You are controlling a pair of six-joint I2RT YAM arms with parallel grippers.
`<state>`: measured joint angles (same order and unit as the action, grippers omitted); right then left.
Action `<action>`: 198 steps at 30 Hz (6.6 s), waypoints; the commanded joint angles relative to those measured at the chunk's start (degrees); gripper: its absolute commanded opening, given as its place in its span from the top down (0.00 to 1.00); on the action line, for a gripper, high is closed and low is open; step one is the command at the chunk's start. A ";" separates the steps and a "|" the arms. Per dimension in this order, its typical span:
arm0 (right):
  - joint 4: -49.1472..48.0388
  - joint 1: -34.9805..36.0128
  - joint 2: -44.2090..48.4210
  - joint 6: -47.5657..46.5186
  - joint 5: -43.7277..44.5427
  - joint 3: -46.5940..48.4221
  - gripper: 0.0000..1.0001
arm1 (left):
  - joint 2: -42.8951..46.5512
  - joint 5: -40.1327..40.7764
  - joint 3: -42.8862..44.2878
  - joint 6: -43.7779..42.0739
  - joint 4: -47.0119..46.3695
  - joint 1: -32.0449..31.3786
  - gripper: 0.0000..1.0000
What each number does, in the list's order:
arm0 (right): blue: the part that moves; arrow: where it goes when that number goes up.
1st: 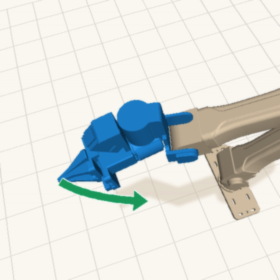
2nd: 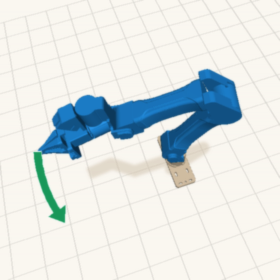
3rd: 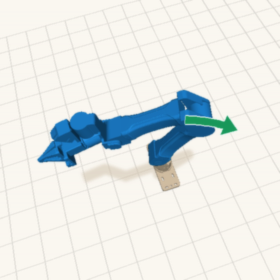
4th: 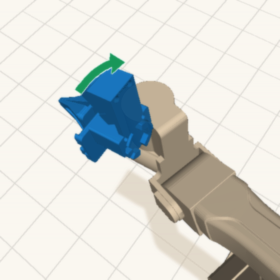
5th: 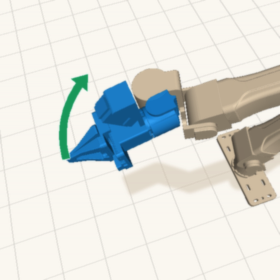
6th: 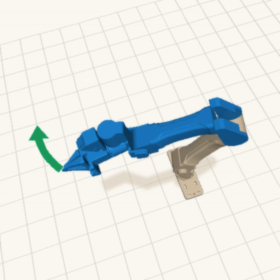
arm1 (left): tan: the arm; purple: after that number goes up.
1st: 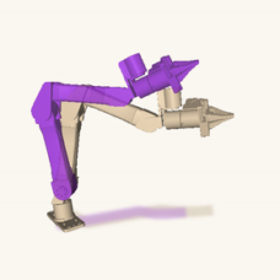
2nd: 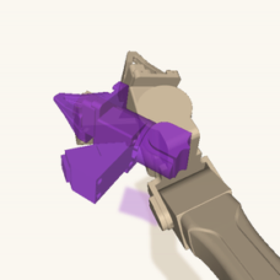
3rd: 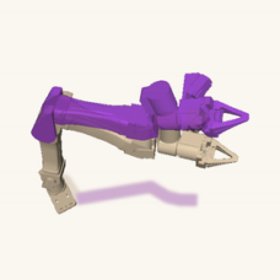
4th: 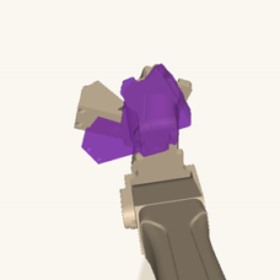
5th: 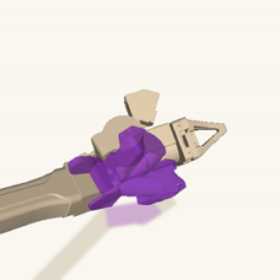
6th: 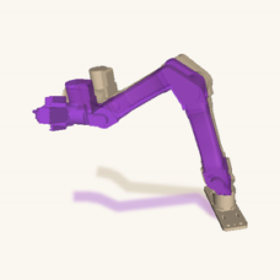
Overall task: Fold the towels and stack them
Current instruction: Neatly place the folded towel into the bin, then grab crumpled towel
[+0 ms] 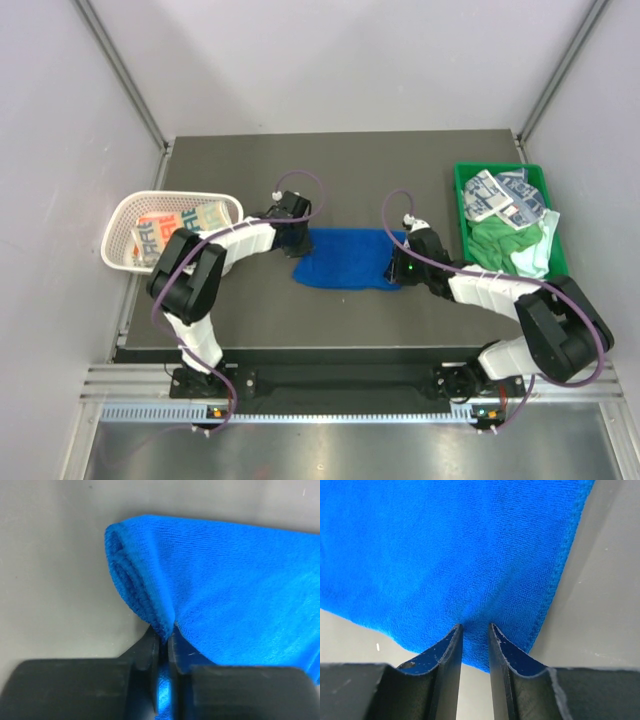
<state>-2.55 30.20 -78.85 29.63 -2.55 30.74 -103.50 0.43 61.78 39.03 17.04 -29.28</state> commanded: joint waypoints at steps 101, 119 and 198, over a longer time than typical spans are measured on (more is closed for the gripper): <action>4.39 3.47 5.02 -3.96 -1.76 7.84 0.73 | 23.34 31.21 -0.32 -10.90 1.34 33.09 0.45; 13.88 1.62 9.94 -7.39 10.54 15.57 0.69 | 10.61 29.81 -5.37 -3.61 -5.88 27.70 0.45; 29.61 -42.94 -16.97 -9.85 18.81 50.46 1.00 | 29.85 -13.35 -2.54 -12.39 6.43 -2.54 0.48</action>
<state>26.76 -13.56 -102.13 19.57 16.12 76.07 -75.48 -12.45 59.35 27.00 26.55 -31.55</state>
